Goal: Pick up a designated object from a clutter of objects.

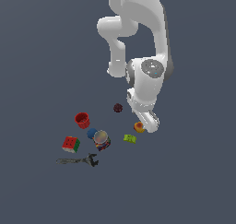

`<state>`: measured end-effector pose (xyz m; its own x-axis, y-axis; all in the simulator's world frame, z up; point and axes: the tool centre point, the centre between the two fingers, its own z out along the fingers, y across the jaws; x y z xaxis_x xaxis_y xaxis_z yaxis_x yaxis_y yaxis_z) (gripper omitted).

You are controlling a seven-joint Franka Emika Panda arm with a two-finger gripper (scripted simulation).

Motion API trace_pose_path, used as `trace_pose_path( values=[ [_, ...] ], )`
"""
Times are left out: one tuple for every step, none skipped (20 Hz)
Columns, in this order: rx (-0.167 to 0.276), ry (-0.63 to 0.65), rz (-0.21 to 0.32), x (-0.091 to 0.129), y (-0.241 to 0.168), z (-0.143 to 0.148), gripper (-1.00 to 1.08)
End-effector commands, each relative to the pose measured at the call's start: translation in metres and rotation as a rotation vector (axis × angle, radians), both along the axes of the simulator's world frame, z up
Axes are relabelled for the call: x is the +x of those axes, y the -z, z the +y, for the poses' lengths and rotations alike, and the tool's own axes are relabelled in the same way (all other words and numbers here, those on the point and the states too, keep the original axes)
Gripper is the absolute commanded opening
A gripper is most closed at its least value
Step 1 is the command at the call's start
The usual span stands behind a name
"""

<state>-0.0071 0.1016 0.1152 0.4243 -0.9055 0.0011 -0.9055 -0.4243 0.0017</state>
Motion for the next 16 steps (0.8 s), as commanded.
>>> trace_pose_path(
  values=[
    [0.0, 0.047, -0.001, -0.002, 0.008, 0.004, 1.0],
    [0.001, 0.063, -0.001, -0.003, 0.011, 0.006, 1.0],
    [0.001, 0.077, -0.001, -0.004, 0.014, 0.007, 1.0],
    [0.001, 0.091, -0.001, -0.005, 0.016, 0.008, 1.0],
    [0.001, 0.103, -0.001, -0.006, 0.019, 0.009, 1.0],
    [0.001, 0.115, -0.001, -0.007, 0.021, 0.01, 1.0],
    [0.001, 0.125, -0.001, -0.007, 0.022, 0.011, 1.0],
    [0.001, 0.134, -0.001, -0.008, 0.024, 0.012, 1.0],
    [0.001, 0.142, -0.001, -0.009, 0.026, 0.013, 1.0],
    [0.001, 0.149, -0.001, -0.009, 0.027, 0.013, 1.0],
    [0.001, 0.155, -0.001, -0.009, 0.028, 0.014, 1.0],
    [0.002, 0.16, -0.001, -0.01, 0.029, 0.014, 1.0],
    [0.002, 0.164, -0.001, -0.01, 0.029, 0.015, 1.0],
    [0.002, 0.167, -0.001, -0.01, 0.03, 0.015, 1.0],
    [0.002, 0.168, -0.001, -0.01, 0.03, 0.015, 1.0],
    [0.002, 0.169, -0.001, -0.01, 0.03, 0.015, 1.0]
  ],
)
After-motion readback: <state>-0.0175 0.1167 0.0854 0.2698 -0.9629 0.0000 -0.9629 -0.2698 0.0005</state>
